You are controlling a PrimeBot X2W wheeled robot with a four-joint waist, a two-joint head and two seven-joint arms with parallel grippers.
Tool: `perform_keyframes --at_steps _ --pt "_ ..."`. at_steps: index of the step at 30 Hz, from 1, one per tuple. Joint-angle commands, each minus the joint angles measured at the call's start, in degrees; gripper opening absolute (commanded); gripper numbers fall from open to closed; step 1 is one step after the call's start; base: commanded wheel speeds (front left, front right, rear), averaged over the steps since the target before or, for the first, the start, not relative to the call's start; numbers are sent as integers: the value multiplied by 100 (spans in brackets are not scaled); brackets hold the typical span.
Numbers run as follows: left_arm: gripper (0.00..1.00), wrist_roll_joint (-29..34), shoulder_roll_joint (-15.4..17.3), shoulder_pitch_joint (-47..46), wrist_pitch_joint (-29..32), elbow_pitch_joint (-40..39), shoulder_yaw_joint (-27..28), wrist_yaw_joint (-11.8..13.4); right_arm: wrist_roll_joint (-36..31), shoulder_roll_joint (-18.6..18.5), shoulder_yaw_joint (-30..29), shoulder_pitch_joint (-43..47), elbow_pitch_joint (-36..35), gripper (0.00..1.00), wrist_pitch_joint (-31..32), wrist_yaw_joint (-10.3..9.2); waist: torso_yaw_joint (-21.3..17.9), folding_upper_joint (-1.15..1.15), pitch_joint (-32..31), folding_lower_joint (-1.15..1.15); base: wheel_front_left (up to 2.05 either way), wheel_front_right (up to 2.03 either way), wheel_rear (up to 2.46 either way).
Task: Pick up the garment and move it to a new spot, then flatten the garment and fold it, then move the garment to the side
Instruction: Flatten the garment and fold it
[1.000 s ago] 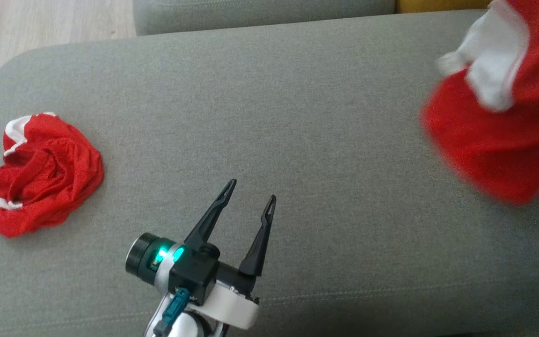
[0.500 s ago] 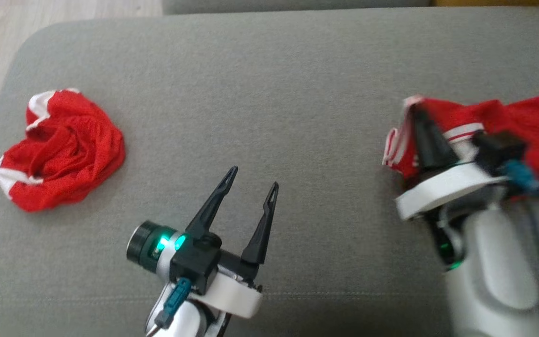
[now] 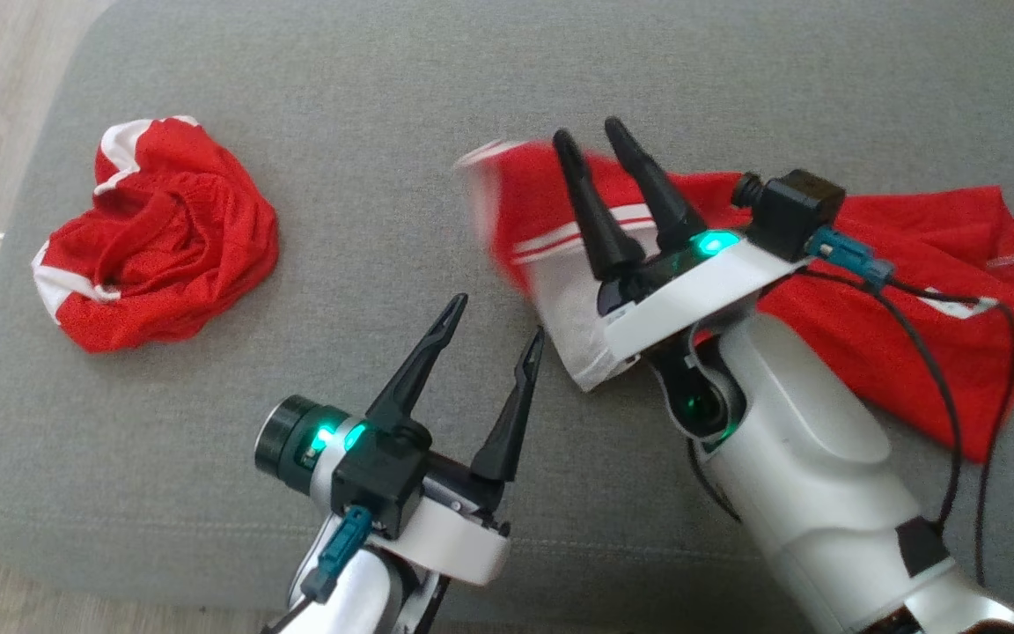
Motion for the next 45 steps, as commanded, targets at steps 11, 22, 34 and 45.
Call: perform_keyframes --at_steps 11,22,34,45 --pt "100 -165 -45 -146 -29 19 367 189 202 -284 -197 183 174 100 -249 39 -410 0 -101 0 0 0 0" --pt "100 -2093 -45 -364 3 2462 -92 -635 -1091 -388 -2425 1983 -1130 100 -315 39 -841 0 -187 0 0 0 0" --pt "100 -3371 -45 -1396 -12 3815 -1016 -771 -1514 11 -2929 2441 -1945 100 -298 39 -1182 0 93 0 0 0 0" --pt "91 -3492 -46 -1888 -28 4138 -1070 -409 -1577 72 -3001 2431 -2129 100 -265 39 -1364 0 347 0 0 0 0"
